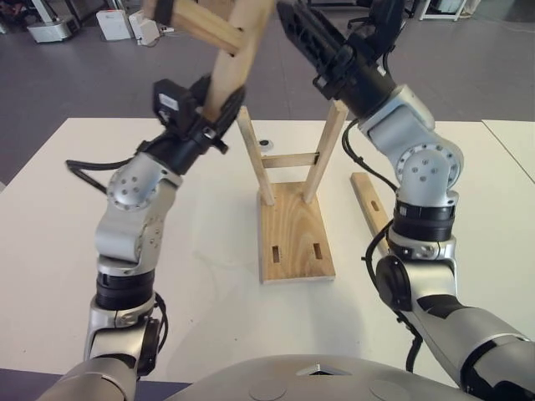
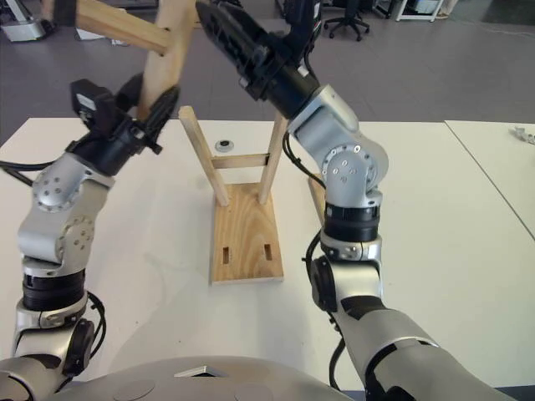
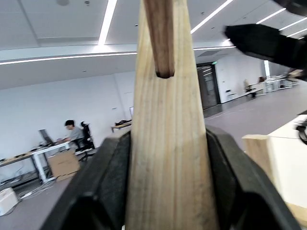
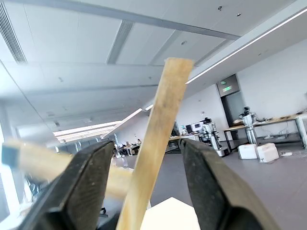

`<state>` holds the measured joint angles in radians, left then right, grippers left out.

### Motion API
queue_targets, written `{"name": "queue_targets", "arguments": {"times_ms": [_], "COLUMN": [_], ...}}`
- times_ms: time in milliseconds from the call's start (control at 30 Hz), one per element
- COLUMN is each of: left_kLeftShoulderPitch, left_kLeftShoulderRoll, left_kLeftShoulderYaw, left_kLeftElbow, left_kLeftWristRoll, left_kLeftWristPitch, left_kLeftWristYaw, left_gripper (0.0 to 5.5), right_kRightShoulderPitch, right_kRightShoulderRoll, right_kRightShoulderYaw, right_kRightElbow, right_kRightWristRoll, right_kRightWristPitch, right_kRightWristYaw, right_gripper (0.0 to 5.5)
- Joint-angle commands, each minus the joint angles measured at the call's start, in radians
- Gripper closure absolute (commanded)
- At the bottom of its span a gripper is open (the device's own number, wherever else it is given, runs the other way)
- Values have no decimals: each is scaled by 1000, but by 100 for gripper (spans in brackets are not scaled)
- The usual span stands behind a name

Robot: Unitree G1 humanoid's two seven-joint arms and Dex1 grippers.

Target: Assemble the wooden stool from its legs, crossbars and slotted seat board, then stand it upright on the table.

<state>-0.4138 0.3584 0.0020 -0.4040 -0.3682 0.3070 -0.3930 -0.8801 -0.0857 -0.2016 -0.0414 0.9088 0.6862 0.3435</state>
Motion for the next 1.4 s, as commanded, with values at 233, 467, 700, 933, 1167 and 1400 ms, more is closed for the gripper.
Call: {"name": "queue_targets", "arguments": {"times_ms": [233, 467, 700, 933, 1167, 1400], "left_kLeftShoulderPitch": [6, 70, 235, 370, 396, 397], "left_kLeftShoulderRoll": [19, 14, 80, 120, 117, 105], "left_kLeftShoulderYaw": [-81, -154, -190, -85, -52, -37], "left_kLeftElbow": [-40, -133, -153, -82, -59, -62], "left_kLeftWristRoll": [18, -16, 70, 175, 211, 226], "left_kLeftWristPitch": [-26, 15, 56, -22, -47, -42], "left_kLeftWristYaw": [-122, -183, -178, -108, -88, -78], "left_gripper": [348, 348, 244, 150, 150, 150], "right_kRightShoulderPitch": [-56, 236, 740, 973, 1031, 1039], "right_kRightShoulderRoll": [-40, -104, -113, -238, -298, -335], "right_kRightShoulderYaw": [-150, -197, -213, -275, -259, -247], "right_kRightElbow": [11, -250, -582, -580, -577, -567], "right_kRightWristRoll": [252, 513, 500, 440, 471, 571], "right_kRightWristPitch": [148, 255, 140, 90, 77, 47], "right_kRightWristYaw": [-160, -329, -562, -486, -479, -517], "right_gripper": [360, 436, 450, 450, 450, 450]}}
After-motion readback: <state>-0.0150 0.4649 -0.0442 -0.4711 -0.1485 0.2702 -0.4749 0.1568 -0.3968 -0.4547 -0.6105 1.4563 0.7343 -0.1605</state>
